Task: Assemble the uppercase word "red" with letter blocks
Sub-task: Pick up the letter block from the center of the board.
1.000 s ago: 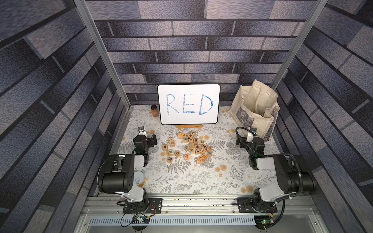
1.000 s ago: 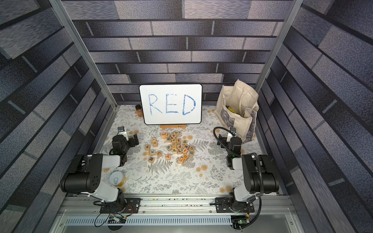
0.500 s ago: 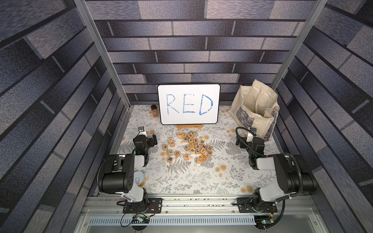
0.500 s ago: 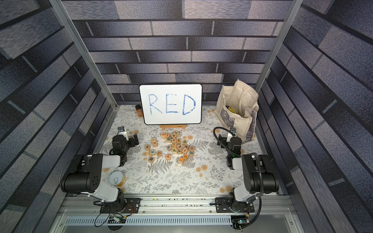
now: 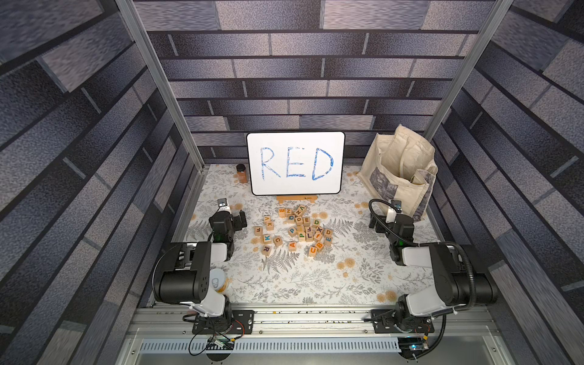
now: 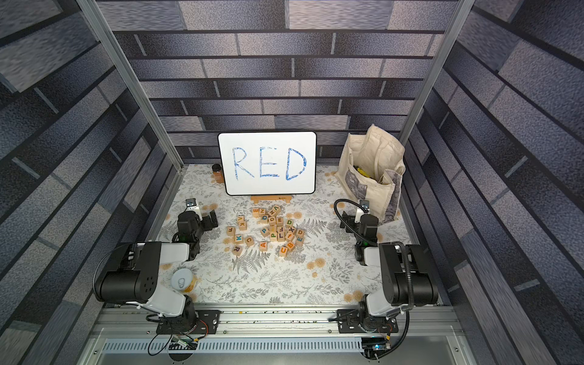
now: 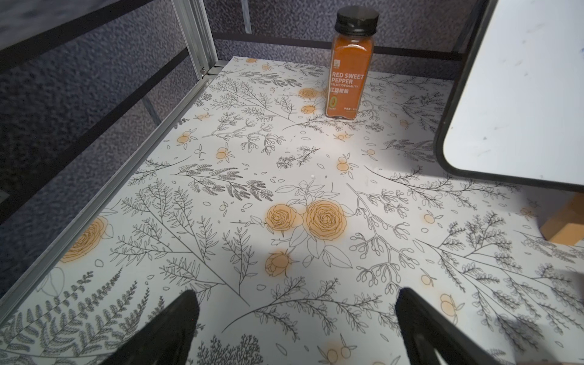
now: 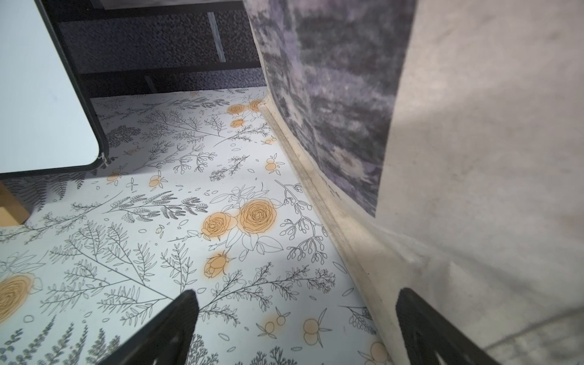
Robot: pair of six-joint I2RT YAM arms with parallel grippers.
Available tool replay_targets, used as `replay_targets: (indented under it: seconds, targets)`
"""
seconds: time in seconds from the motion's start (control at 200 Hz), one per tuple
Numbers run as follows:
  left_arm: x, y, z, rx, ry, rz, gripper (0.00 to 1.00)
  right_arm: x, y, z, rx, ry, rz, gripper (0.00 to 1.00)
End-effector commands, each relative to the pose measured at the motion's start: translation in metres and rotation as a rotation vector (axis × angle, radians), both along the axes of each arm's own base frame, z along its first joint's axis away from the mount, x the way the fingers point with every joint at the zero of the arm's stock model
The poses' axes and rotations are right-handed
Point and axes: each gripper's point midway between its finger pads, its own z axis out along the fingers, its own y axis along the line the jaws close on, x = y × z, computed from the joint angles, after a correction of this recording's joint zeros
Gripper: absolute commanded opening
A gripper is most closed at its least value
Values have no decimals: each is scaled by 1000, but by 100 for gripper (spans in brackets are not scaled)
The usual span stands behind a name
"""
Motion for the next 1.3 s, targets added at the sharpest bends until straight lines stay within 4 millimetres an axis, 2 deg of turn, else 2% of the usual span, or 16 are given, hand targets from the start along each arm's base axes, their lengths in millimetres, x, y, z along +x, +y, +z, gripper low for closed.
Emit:
replay_targets:
  seconds: [0.0,0.185,0.366,0.576,0.852,1.057,1.297]
  targets:
    - [2,2,23,54,-27,30,100,3,1,21,-12,-35,-9,100]
    - [-4,3,41,49,-11,53,100,-3,0,45,4,-16,-25,100]
    - [-10,-6,54,5,21,43,100,-9,14,65,65,5,7,100]
    - [-21,-35,70,4,57,-26,100,-11,40,81,103,78,80,100]
    - [-52,-87,87,34,81,-165,100,-20,77,100,97,167,175,100]
    - [-73,-119,97,34,113,-255,100,-39,111,109,59,207,275,100]
    - [-98,-147,100,57,181,-334,100,-65,144,105,54,304,363,100]
